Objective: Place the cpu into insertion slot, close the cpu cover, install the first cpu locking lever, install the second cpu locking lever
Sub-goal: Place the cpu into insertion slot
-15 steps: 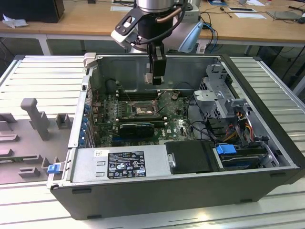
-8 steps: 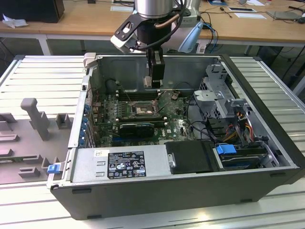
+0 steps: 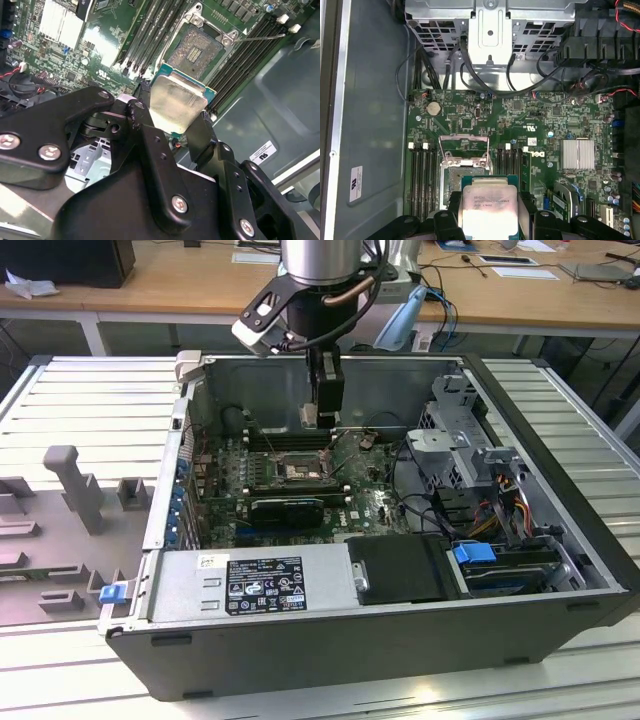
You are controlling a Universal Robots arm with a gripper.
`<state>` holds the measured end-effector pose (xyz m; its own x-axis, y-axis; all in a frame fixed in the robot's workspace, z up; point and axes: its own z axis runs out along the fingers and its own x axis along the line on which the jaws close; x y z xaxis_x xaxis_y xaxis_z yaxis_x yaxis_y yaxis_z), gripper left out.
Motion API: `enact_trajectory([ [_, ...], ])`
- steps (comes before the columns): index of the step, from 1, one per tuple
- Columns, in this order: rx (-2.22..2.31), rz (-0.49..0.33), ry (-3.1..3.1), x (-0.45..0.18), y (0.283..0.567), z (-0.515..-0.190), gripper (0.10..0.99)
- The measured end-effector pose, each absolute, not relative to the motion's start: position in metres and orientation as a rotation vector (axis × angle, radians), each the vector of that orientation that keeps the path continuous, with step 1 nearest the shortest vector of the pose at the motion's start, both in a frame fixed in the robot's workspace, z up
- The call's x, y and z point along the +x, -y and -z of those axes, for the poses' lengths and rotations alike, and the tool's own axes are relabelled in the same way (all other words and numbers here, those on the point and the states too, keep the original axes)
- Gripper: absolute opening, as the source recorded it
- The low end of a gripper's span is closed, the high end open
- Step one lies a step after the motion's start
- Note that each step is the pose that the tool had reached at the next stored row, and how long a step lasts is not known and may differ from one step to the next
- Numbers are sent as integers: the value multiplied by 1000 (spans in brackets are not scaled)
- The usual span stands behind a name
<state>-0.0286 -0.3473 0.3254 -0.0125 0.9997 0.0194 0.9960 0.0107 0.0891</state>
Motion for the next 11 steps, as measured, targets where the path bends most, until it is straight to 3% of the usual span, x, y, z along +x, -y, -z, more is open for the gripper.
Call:
enact_trajectory([
  [11,2176,-119,-2195,-30,347,-319,529],
])
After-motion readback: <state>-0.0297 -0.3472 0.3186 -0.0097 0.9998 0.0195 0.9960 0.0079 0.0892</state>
